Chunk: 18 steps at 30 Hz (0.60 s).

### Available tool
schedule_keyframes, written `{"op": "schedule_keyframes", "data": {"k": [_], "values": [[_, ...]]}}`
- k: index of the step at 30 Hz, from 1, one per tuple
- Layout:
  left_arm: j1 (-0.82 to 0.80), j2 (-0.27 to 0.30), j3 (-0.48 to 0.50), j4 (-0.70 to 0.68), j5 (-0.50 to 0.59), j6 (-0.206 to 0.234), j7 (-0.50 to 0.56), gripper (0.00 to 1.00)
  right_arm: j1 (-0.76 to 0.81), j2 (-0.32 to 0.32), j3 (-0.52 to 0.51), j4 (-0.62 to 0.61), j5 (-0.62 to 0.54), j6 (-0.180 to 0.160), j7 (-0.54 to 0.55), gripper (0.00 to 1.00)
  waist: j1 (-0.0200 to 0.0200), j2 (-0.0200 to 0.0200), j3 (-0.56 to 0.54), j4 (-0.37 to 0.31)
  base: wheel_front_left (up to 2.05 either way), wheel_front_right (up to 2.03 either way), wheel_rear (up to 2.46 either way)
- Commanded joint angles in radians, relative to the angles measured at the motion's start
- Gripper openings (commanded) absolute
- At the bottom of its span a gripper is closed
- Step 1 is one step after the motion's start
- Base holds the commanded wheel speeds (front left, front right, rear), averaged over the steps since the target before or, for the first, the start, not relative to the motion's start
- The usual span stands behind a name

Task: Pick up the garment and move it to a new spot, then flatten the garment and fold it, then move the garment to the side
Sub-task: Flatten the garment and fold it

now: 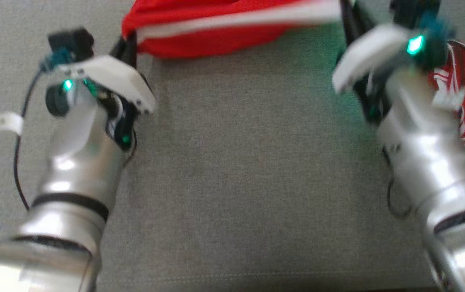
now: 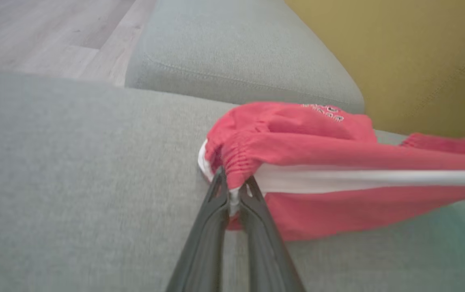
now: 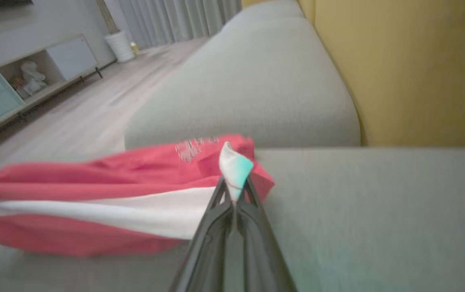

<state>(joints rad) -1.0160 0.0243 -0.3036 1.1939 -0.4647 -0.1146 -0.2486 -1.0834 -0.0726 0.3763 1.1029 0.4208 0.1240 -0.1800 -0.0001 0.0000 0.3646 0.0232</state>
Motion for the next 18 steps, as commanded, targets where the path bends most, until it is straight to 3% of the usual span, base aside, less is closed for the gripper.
{"op": "schedule_keyframes", "data": {"k": [1,5,9,18], "values": [[0.006,0.029,0.023,-0.051,-0.004,-0.001,-0.013,0.0,0.034,0.022,0.014,-0.012,0.0,0.007,-0.027,0.0,0.0001,0.0,-0.007,-0.002,0.0,0.0,0.0],[0.151,0.027,0.027,-0.158,-0.013,-0.004,-0.013,0.0,0.182,0.022,0.015,-0.02,0.013,0.007,-0.067,0.0,0.0001,0.0,-0.038,-0.003,0.0,0.0,0.0],[0.359,0.026,0.031,-0.326,0.008,-0.003,-0.013,0.0,0.383,0.017,-0.009,-0.135,0.014,0.007,-0.081,0.0,0.0001,0.0,-0.087,-0.008,0.0,0.0,0.0],[0.751,0.061,0.044,-0.662,0.058,0.038,-0.013,0.0,0.866,0.005,-0.166,-0.567,-0.038,0.007,-0.047,0.0,0.0001,0.0,-0.18,0.004,0.0,0.0,0.0]]}}
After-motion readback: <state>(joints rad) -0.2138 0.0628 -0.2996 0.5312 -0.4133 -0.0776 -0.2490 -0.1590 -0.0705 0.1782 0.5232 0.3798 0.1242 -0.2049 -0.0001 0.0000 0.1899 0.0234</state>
